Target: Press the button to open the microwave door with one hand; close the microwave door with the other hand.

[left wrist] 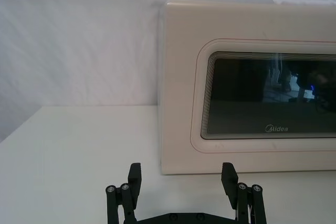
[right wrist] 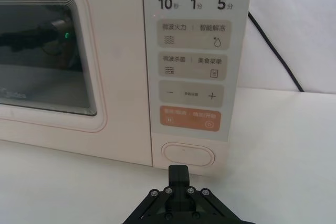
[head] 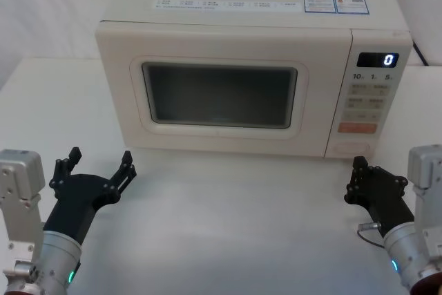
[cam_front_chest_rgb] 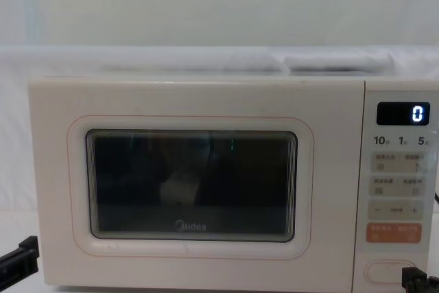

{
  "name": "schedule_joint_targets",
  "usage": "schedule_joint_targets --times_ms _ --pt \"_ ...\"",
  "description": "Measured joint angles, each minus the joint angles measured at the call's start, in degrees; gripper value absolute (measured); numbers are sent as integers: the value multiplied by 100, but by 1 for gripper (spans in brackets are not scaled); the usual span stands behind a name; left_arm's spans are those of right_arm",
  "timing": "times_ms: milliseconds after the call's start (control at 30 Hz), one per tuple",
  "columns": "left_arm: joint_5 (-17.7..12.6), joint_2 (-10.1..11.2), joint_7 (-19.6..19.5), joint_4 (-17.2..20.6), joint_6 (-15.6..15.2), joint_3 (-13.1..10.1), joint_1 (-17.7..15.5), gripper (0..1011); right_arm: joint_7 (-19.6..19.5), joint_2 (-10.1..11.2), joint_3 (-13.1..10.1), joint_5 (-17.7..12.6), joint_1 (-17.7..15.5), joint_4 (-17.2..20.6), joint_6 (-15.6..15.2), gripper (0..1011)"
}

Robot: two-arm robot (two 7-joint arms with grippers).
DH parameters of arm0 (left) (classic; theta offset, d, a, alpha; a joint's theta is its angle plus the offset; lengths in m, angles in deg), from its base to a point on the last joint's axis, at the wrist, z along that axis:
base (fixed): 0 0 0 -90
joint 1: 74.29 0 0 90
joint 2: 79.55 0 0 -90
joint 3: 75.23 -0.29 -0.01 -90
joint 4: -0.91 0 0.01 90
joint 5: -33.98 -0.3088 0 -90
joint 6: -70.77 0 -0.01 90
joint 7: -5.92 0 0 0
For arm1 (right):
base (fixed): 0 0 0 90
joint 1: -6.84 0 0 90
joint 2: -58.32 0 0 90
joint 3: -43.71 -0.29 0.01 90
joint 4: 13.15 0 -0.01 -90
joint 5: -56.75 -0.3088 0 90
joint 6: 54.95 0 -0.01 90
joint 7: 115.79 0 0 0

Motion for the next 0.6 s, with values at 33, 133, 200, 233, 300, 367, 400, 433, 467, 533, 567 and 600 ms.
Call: schedule_joint_targets --times_ms 33,133,200,233,300,367,400,433,467,533,567,600 --pt "0 0 0 0 0 0 0 1001 9 -15 -11 5 19 -27 -1 0" --pt "0 0 0 0 0 0 0 1001 34 -73 -55 17 95 -144 -3 0" --pt "0 0 0 0 0 0 0 1001 46 -114 -88 18 142 -223 -6 0" --pt "0 0 0 0 0 0 0 1001 57 -138 -105 19 175 -270 -6 0" --pt "0 0 0 0 0 0 0 1001 67 -156 -115 26 204 -310 -8 0" --pt "0 0 0 0 0 0 0 1001 75 -170 -125 35 233 -351 -11 0" --pt "0 0 0 0 0 0 0 1001 84 -183 -132 48 267 -394 -11 0" --pt "0 0 0 0 0 0 0 1001 88 -187 -134 53 279 -412 -11 0" --pt "0 0 0 0 0 0 0 1001 92 -192 -138 60 296 -433 -11 0" --pt "0 0 0 0 0 0 0 1001 110 -205 -147 75 349 -496 -8 0" --pt "0 0 0 0 0 0 0 1001 114 -209 -149 81 369 -516 -7 0" --pt "0 0 0 0 0 0 0 1001 117 -213 -151 87 387 -536 -4 0"
